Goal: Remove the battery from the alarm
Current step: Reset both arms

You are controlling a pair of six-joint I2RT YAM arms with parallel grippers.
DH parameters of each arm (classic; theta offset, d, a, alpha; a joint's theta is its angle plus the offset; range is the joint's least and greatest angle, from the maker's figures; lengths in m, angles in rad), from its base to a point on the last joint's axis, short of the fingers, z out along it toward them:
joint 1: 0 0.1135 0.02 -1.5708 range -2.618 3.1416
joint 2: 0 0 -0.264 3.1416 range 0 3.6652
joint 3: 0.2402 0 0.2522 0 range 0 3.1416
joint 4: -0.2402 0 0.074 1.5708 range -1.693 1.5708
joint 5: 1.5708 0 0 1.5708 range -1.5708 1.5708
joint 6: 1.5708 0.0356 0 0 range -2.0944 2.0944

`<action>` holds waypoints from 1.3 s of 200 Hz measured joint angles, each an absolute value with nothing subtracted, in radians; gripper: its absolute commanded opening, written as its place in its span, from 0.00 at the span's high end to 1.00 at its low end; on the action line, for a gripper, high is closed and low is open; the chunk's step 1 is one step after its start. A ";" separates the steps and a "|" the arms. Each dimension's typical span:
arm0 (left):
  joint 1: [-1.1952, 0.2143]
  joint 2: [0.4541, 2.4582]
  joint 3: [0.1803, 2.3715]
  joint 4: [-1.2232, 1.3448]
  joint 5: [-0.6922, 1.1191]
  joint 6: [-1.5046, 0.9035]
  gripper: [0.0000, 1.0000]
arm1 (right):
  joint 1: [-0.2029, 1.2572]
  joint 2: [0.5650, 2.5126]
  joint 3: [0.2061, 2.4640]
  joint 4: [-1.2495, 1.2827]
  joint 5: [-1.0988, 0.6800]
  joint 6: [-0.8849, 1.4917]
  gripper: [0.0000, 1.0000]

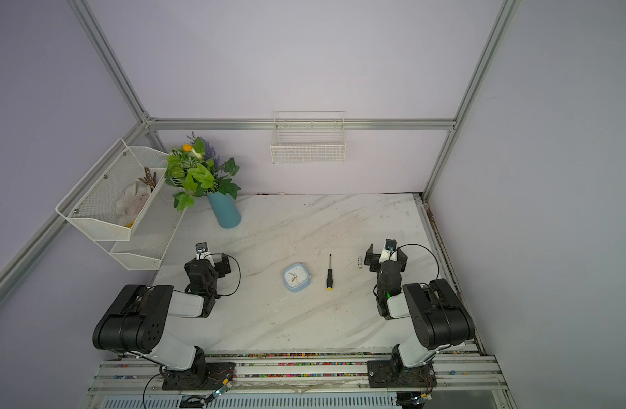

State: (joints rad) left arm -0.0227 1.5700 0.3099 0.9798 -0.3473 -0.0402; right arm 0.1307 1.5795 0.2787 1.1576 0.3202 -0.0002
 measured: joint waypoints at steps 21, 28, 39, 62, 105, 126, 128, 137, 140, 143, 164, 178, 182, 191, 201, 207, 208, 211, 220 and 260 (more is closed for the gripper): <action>-0.023 1.570 0.310 0.979 -0.346 -0.040 0.00 | 0.131 1.579 0.279 1.158 0.320 0.000 0.00; -0.023 1.570 0.310 0.979 -0.345 -0.040 0.00 | 0.131 1.579 0.279 1.158 0.320 0.000 0.00; -0.023 1.570 0.310 0.980 -0.344 -0.040 0.00 | 0.131 1.579 0.279 1.158 0.320 0.000 0.01; -0.023 1.570 0.310 0.979 -0.344 -0.040 0.00 | 0.131 1.579 0.279 1.158 0.320 0.000 0.00; -0.023 1.570 0.310 0.979 -0.344 -0.040 0.00 | 0.131 1.579 0.279 1.158 0.320 0.000 0.01; -0.023 1.570 0.310 0.979 -0.344 -0.040 0.00 | 0.131 1.579 0.279 1.158 0.320 0.000 0.00; -0.023 1.570 0.310 0.979 -0.344 -0.040 0.00 | 0.131 1.579 0.279 1.158 0.320 0.000 0.00; -0.023 1.570 0.310 0.979 -0.344 -0.040 0.00 | 0.131 1.579 0.279 1.158 0.320 0.000 0.00; -0.023 1.570 0.310 0.979 -0.344 -0.040 0.00 | 0.131 1.579 0.279 1.158 0.320 0.000 0.00; -0.023 1.570 0.310 0.979 -0.344 -0.040 0.00 | 0.131 1.579 0.279 1.158 0.320 0.000 0.01; -0.023 1.570 0.310 0.979 -0.344 -0.040 0.00 | 0.131 1.579 0.279 1.158 0.320 0.000 0.00; -0.023 1.570 0.310 0.979 -0.344 -0.040 0.00 | 0.131 1.579 0.279 1.158 0.320 0.000 0.00; -0.023 1.570 0.310 0.979 -0.344 -0.040 0.00 | 0.131 1.579 0.279 1.159 0.320 0.000 0.00; -0.023 1.570 0.310 0.979 -0.344 -0.040 0.00 | 0.131 1.579 0.279 1.159 0.320 0.000 0.00; -0.023 1.568 0.310 0.978 -0.344 -0.041 0.00 | 0.131 1.576 0.279 1.158 0.321 0.000 0.00; -0.023 1.565 0.310 0.972 -0.344 -0.041 0.00 | 0.131 1.573 0.279 1.159 0.320 0.000 0.00; -0.023 1.563 0.310 0.972 -0.344 -0.041 0.00 | 0.131 1.573 0.279 1.159 0.321 0.000 0.00; -0.023 1.560 0.310 0.967 -0.344 -0.041 0.00 | 0.131 1.571 0.279 1.159 0.320 0.000 0.01; -0.023 1.550 0.310 0.952 -0.344 -0.041 0.00 | 0.131 1.567 0.279 1.159 0.320 0.000 0.00; -0.023 1.544 0.312 0.923 -0.348 -0.045 0.00 | 0.131 1.566 0.279 1.160 0.303 -0.002 0.00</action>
State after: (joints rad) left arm -0.0227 1.5436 0.3119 0.9230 -0.3485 -0.0448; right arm 0.1307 1.5658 0.2787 1.1599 0.3027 -0.0025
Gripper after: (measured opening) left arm 0.997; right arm 0.995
